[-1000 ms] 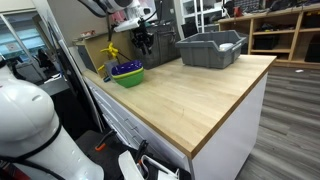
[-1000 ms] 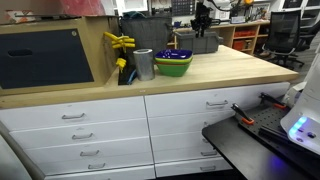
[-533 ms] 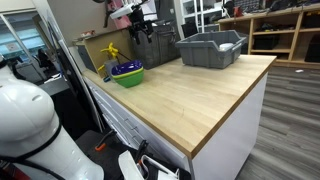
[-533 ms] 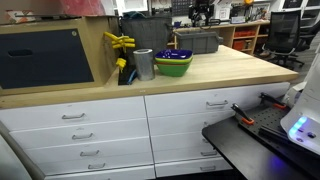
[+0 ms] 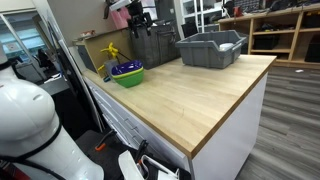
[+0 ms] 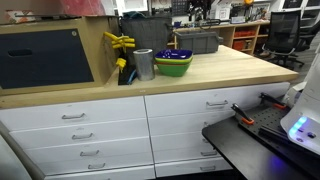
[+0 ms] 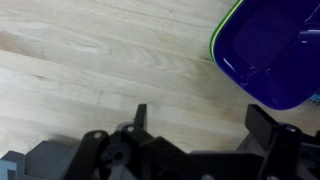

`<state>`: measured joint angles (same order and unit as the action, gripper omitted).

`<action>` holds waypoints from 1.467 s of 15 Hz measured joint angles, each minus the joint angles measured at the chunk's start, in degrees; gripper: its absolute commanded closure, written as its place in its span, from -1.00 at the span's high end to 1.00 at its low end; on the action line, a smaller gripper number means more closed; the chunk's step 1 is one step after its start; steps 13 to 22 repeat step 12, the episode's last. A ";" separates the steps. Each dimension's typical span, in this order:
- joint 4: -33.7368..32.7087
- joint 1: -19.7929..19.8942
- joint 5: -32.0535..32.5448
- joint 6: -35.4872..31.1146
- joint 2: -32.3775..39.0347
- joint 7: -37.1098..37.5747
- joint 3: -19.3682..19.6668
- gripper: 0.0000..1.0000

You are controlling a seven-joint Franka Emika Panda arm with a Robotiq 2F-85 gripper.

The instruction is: Move the blue bowl forward, then put it in the yellow bowl, then move the bowls to the left

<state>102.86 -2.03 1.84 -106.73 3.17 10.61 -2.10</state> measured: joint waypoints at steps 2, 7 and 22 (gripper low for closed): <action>-2.35 -0.42 0.00 1.10 1.90 0.02 -0.39 1.00; -8.28 -2.12 0.00 3.52 7.03 1.28 -0.49 1.00; -9.82 -2.32 0.00 4.20 8.19 1.94 -0.49 1.00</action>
